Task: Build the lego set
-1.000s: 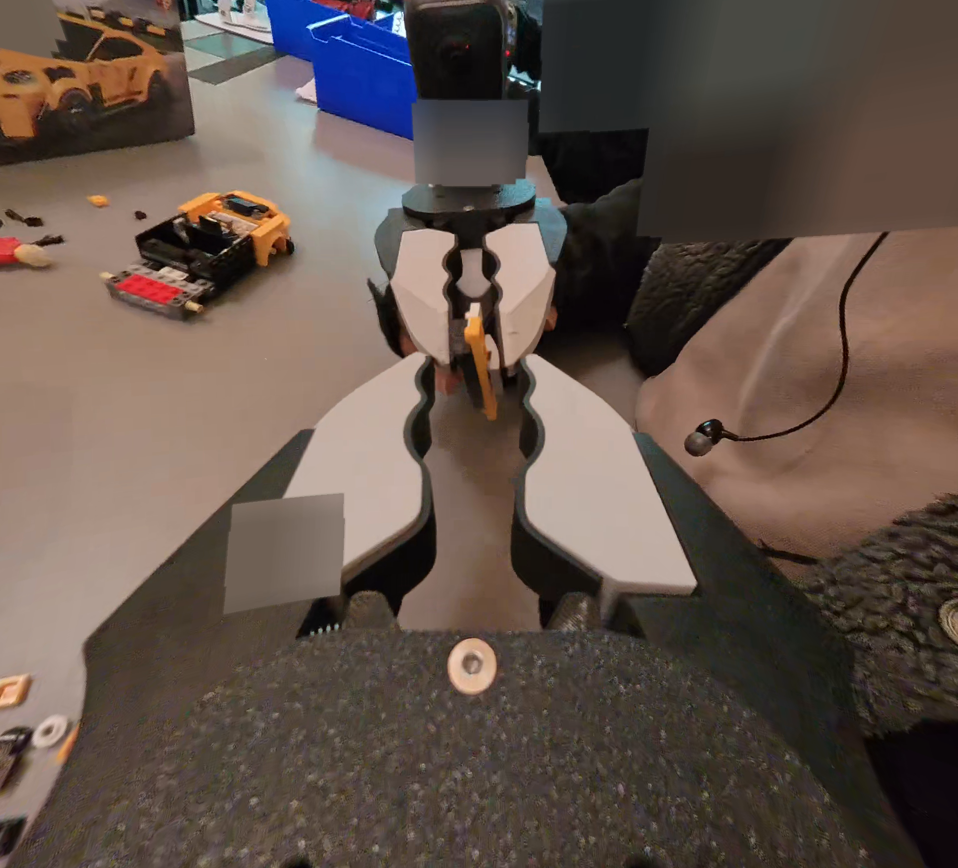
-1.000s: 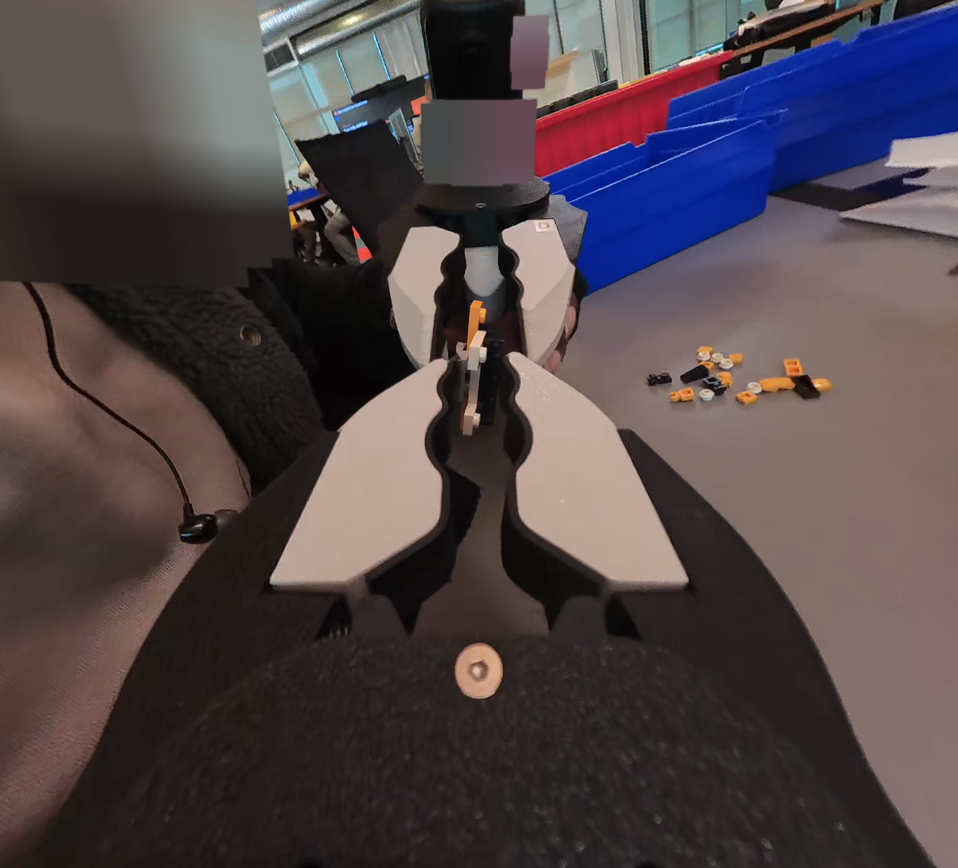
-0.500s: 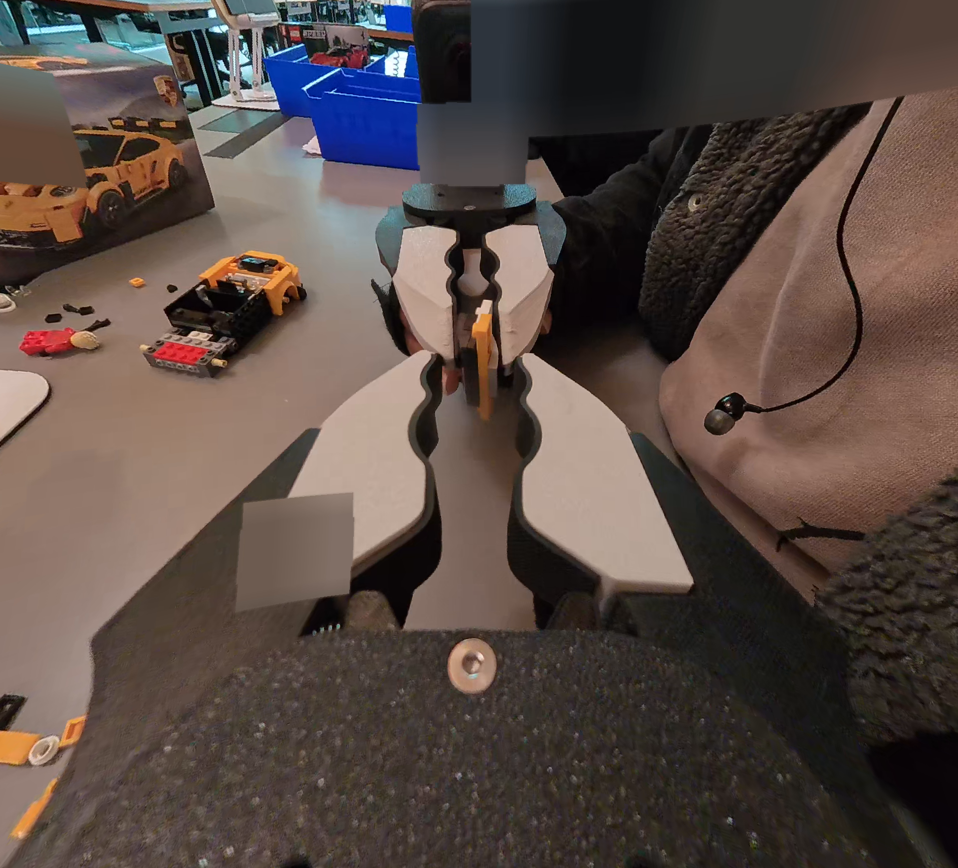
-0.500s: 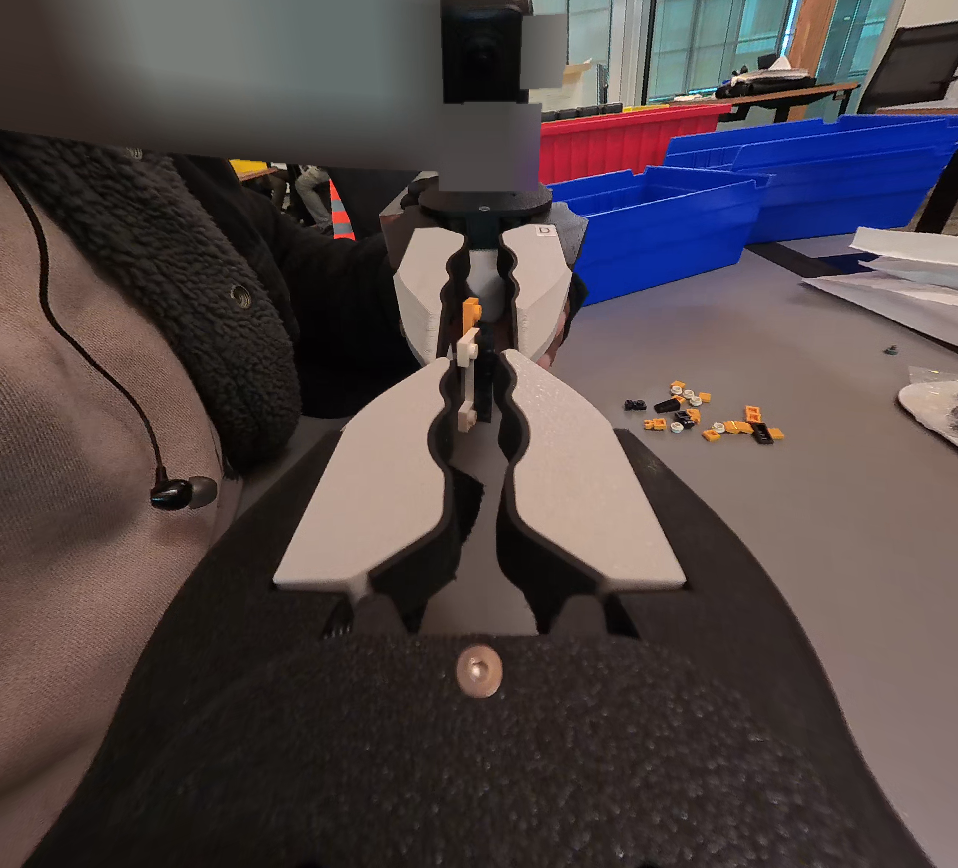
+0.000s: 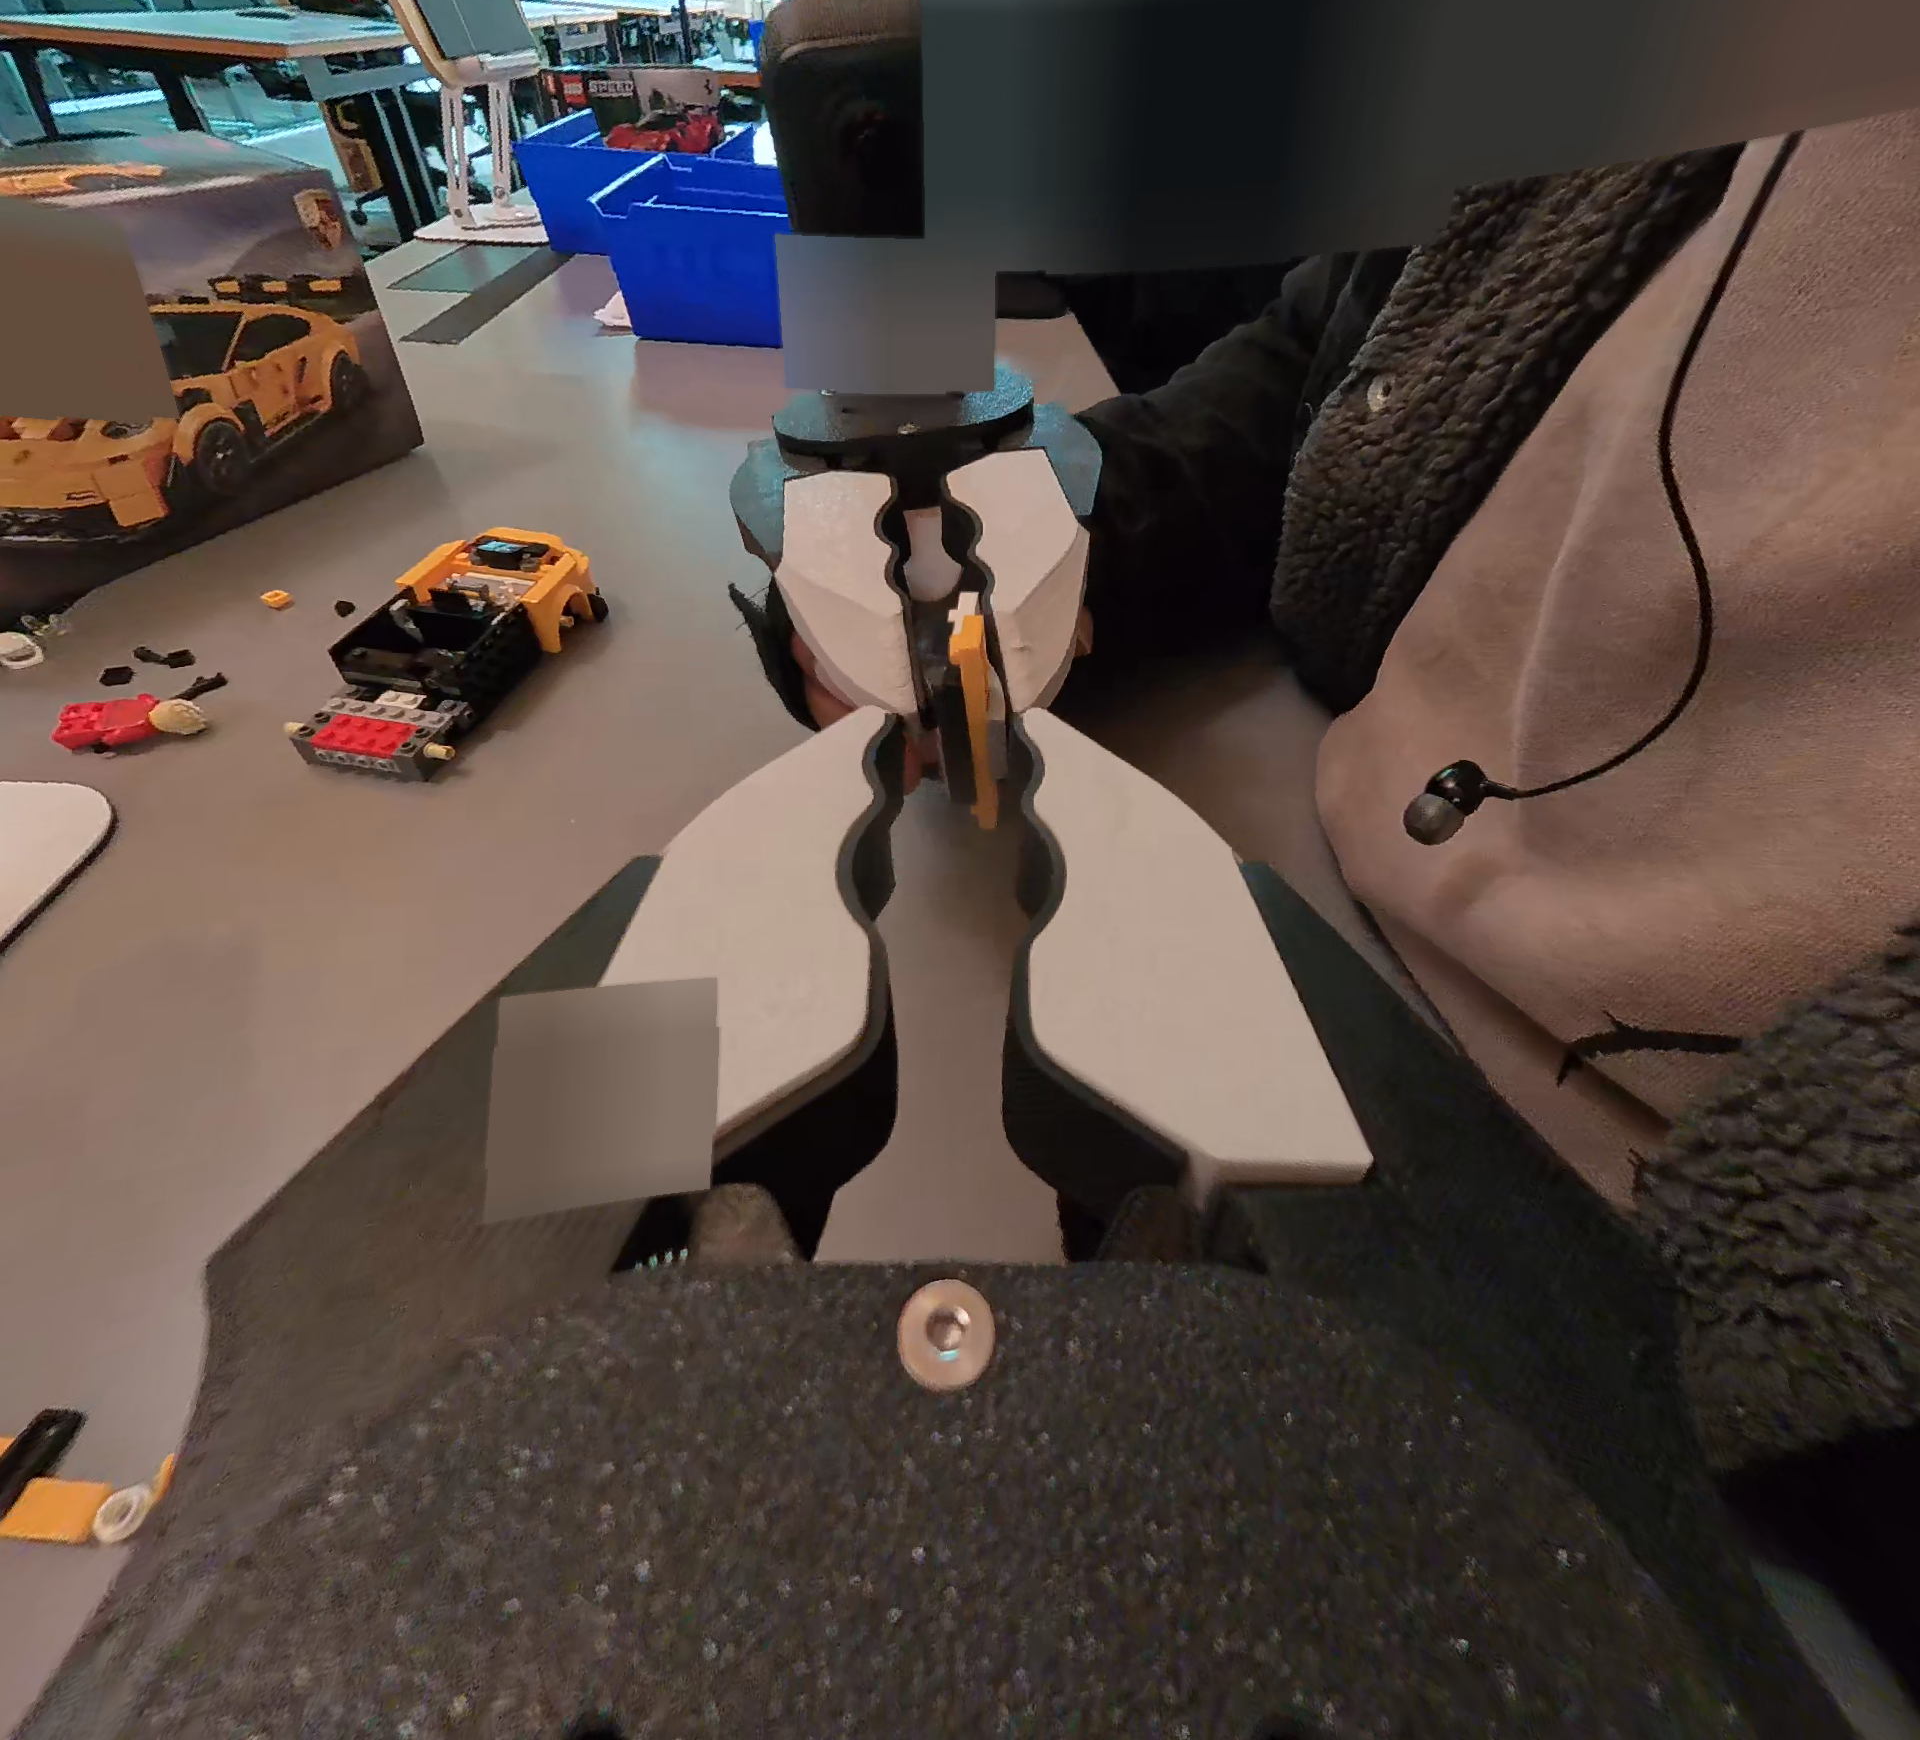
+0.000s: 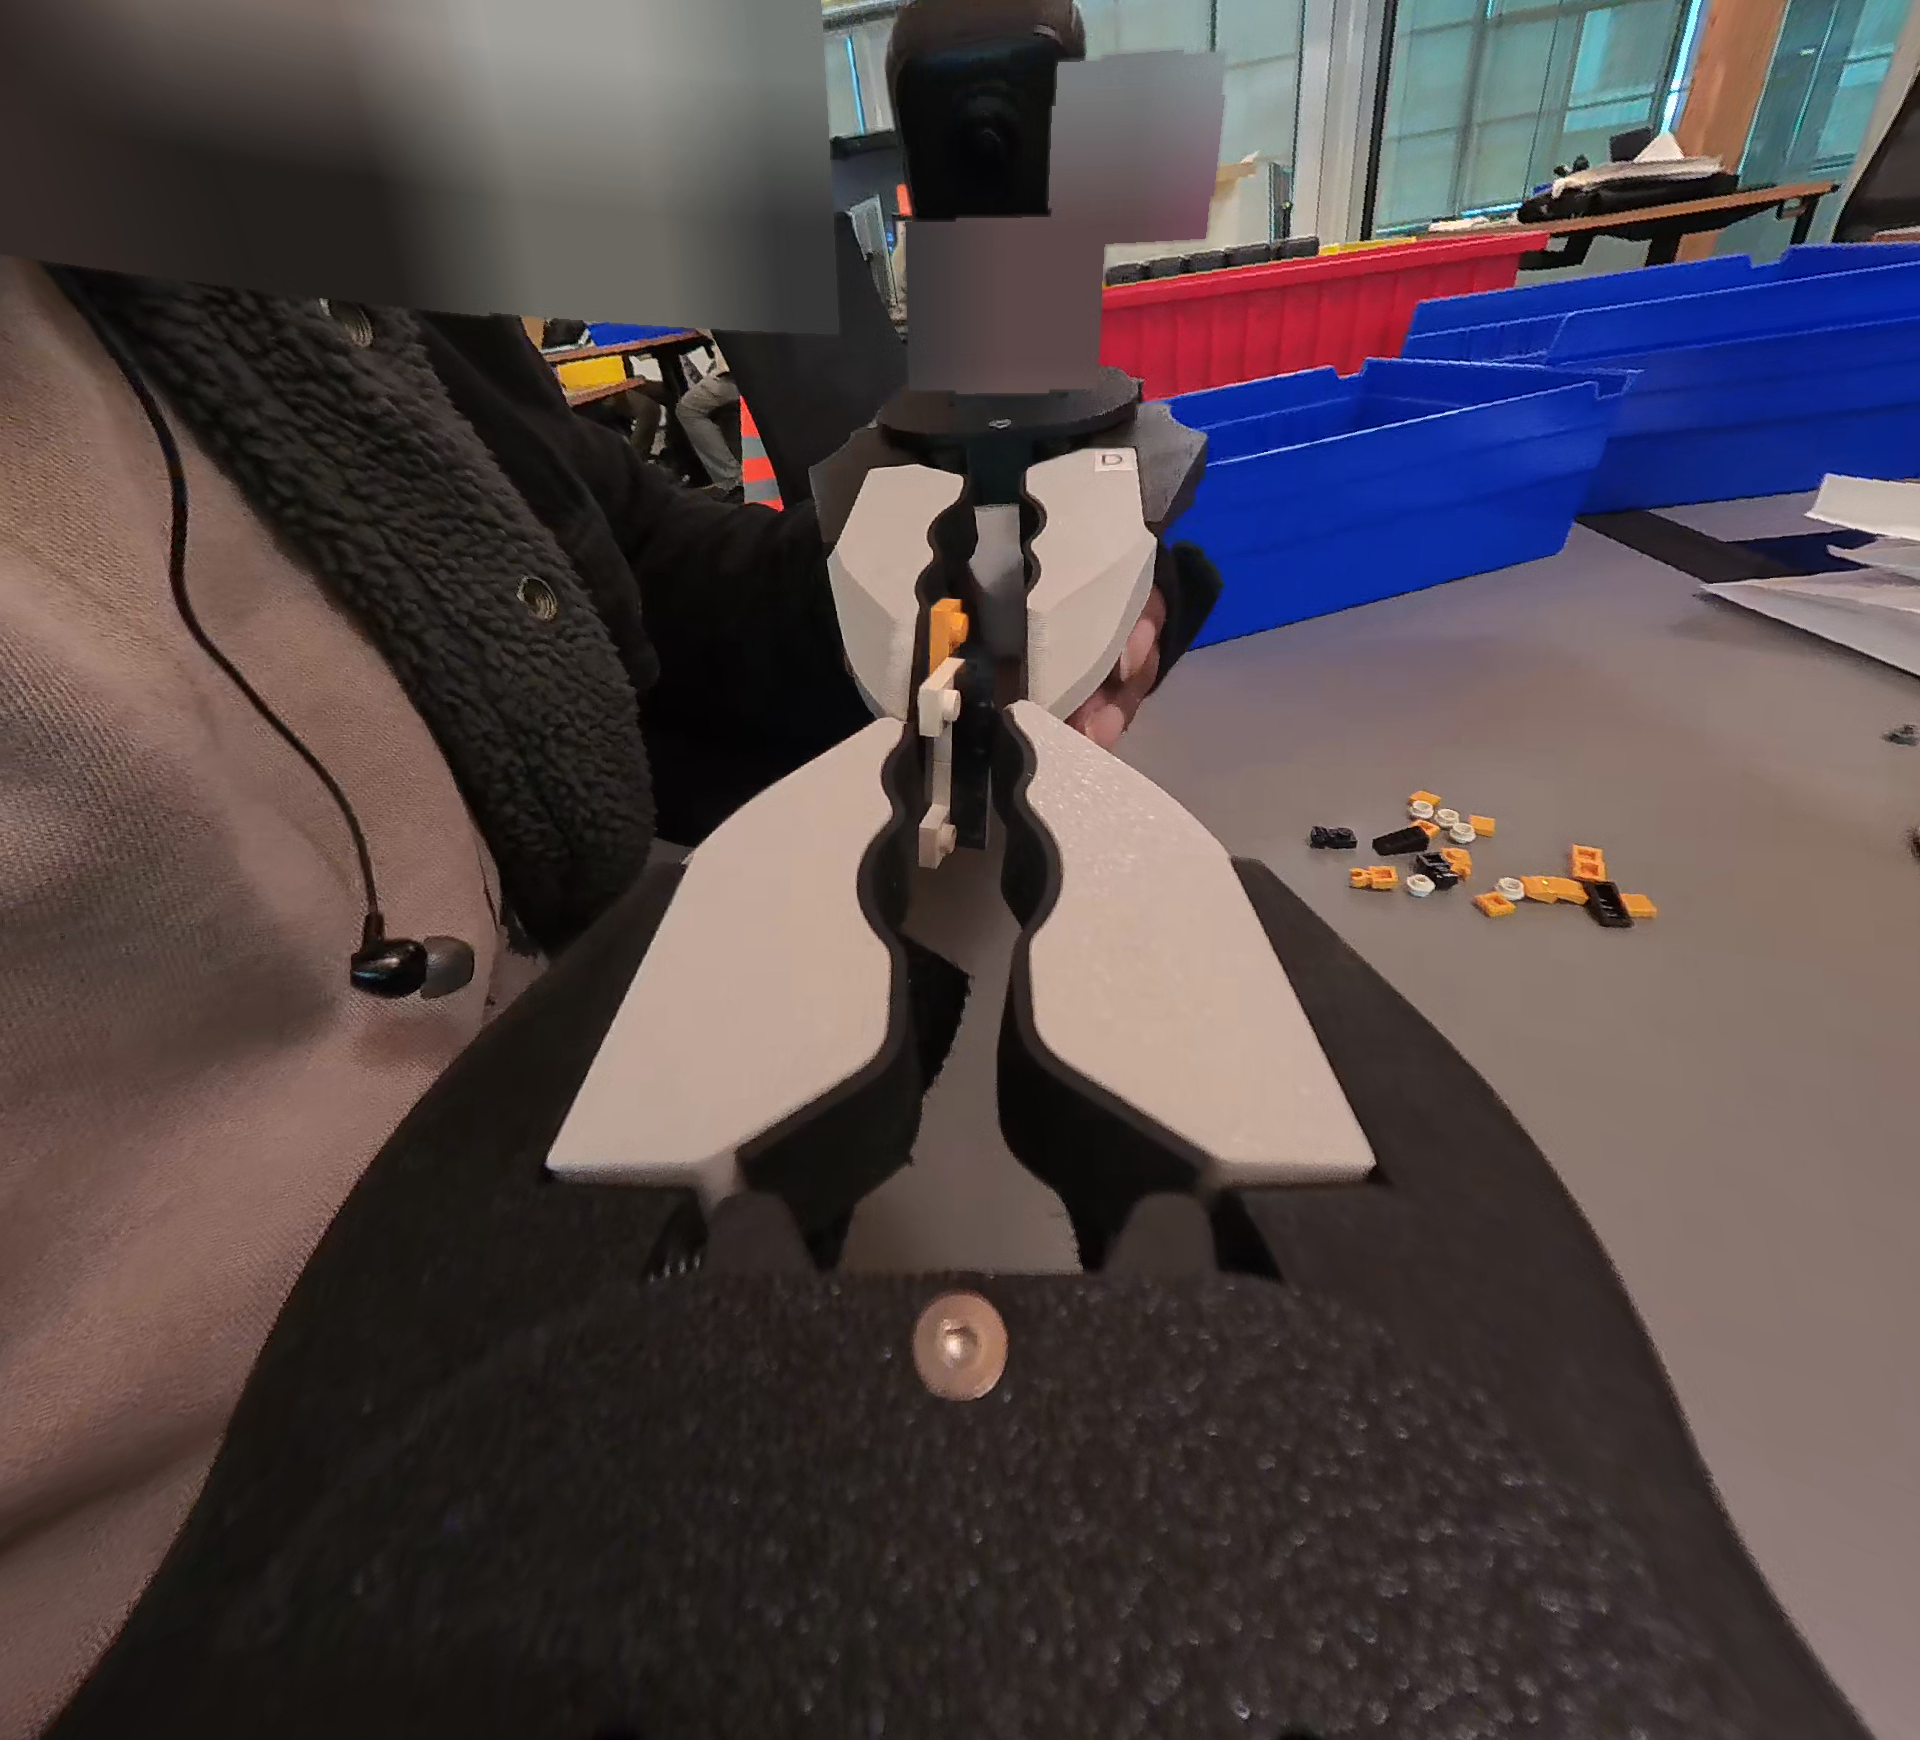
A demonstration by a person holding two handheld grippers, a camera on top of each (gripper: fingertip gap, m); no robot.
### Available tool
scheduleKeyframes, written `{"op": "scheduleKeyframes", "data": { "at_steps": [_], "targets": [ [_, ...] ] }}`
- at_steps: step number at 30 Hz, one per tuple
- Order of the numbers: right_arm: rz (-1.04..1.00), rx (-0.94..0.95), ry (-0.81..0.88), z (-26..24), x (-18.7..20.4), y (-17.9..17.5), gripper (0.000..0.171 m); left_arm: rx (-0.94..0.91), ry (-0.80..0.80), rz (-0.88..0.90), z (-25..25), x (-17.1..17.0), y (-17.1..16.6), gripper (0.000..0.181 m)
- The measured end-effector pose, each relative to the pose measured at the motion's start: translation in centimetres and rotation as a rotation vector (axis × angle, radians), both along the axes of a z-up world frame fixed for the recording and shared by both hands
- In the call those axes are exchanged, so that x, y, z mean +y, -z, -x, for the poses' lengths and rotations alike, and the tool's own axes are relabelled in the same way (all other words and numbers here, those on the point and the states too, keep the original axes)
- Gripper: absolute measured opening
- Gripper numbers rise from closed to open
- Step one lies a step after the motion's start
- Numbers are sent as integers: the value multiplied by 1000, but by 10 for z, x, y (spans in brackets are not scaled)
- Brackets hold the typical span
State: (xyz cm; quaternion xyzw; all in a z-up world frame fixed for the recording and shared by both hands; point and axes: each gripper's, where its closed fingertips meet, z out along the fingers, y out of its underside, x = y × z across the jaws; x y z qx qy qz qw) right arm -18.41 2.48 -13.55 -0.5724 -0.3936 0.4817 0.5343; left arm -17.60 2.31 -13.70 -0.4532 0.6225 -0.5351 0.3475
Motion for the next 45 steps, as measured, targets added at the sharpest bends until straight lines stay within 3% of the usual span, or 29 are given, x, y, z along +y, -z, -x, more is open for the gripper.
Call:
{"op": "scheduleKeyframes", "data": {
  "at_steps": [26,41,45],
  "targets": [
    [-11,-86,141,-9,13,-3,12,-90,-56,111,-2,12,-5,12],
    [53,-118,168,-12,22,6,16,-140,-4,396,-3,24,-1,12],
    [57,-120,179,-11,23,7,19,-153,-11,391,-1,26,-3,12]
  ]
}}
